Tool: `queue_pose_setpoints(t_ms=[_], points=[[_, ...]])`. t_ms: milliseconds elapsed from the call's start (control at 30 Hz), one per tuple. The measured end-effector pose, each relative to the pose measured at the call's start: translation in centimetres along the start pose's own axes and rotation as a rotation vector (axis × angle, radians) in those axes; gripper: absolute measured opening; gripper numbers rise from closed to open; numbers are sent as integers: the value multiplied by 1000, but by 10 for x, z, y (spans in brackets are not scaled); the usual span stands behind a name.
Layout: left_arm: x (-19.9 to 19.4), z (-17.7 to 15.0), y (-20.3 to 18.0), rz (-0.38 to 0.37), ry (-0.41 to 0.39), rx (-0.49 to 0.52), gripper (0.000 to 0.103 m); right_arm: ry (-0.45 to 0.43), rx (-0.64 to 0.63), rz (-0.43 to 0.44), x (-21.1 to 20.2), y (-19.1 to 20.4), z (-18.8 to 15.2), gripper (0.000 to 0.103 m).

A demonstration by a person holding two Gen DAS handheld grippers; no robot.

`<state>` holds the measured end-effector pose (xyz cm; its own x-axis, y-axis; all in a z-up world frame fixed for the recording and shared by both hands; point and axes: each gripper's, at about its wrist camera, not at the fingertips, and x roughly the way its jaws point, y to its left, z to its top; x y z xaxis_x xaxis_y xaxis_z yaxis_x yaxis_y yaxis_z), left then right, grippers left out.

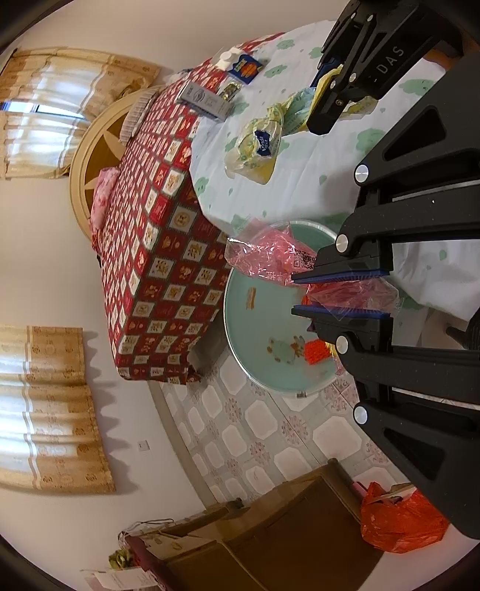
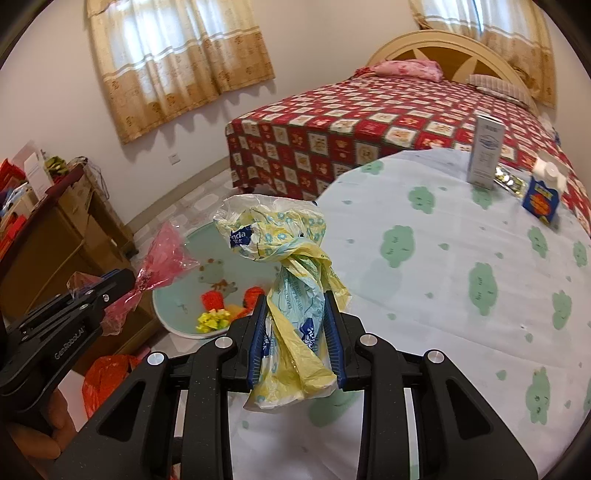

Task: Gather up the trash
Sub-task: 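Carry the pink bag and yellow wrapper bag over the bin with both tools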

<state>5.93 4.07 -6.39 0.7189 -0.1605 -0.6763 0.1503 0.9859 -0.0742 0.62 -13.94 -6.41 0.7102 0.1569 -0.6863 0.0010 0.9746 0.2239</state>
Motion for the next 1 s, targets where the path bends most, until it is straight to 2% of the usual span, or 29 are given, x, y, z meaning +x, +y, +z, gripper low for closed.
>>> queue_pose_setpoints(t_ms=[600,1000], points=[[8,13,40,62,-7,-59,11,5,-55,64,28,46,22,30],[25,24,61,97,4,-106,11,6,-45,46,56,50,43,30]])
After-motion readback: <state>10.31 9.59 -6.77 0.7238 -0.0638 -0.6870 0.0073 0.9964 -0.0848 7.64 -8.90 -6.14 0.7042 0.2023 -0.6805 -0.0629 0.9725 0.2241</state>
